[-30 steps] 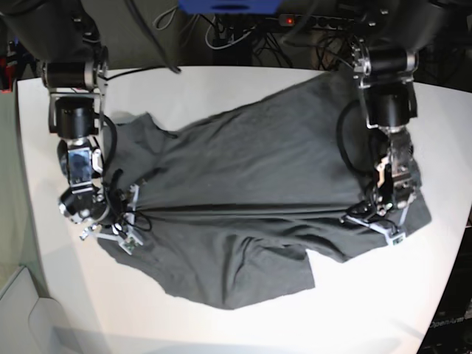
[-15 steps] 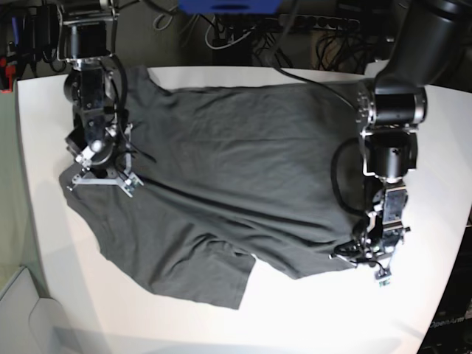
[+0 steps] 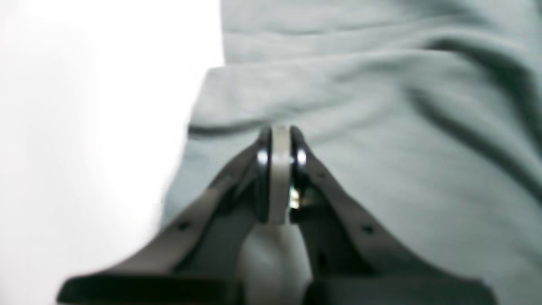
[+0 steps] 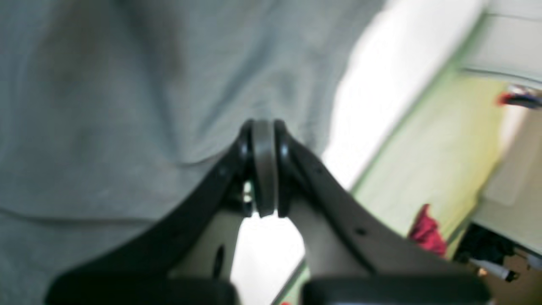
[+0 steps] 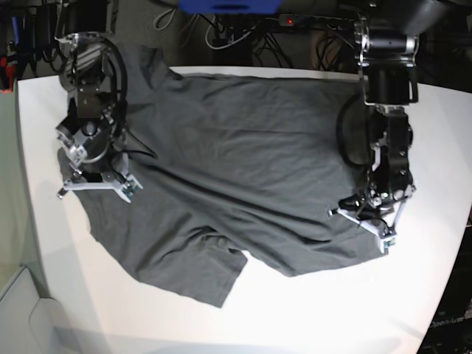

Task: Layout the t-shirt on the table in an organized manner, then fold the t-shirt properly
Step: 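Stretch the shirt between both grippers and lay it flat, then drag the shirt with both grippers toward the collar to smooth it, then pull the shirt sides outward with both grippers to straighten it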

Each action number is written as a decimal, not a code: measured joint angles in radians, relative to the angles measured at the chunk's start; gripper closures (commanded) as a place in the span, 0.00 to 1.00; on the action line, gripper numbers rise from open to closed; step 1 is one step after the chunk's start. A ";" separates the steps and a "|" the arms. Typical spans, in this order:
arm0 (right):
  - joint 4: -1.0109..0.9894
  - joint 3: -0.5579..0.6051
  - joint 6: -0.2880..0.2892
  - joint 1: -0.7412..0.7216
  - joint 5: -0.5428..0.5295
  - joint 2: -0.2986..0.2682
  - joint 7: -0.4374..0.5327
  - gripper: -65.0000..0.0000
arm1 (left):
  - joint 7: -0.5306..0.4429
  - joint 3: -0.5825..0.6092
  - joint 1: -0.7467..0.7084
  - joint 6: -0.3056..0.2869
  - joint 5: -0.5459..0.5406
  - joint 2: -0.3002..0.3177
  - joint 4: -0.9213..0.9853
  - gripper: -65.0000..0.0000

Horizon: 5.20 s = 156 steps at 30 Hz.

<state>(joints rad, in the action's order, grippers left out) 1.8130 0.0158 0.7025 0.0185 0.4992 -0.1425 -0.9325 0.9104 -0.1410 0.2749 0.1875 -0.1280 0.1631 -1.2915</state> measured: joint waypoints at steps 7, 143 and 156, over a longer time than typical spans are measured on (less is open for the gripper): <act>-0.200 0.000 0.000 -0.140 -0.005 0.005 0.021 1.00 | -0.061 0.006 -0.013 0.000 -0.087 -0.045 0.095 1.00; -0.315 -0.095 0.004 -0.068 0.010 0.084 0.377 1.00 | 0.237 -0.042 0.148 -0.001 -0.099 0.170 0.138 1.00; -0.470 -0.101 -0.005 -0.153 -0.002 0.068 0.422 1.00 | 0.151 -0.150 -0.082 -0.001 -0.089 0.130 0.071 1.00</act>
<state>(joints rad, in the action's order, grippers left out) 1.3430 -0.0849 0.6979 -0.1345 0.4976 -0.0746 -0.5110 1.0615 -0.2905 0.1925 0.1864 -0.2165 0.2935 -1.2205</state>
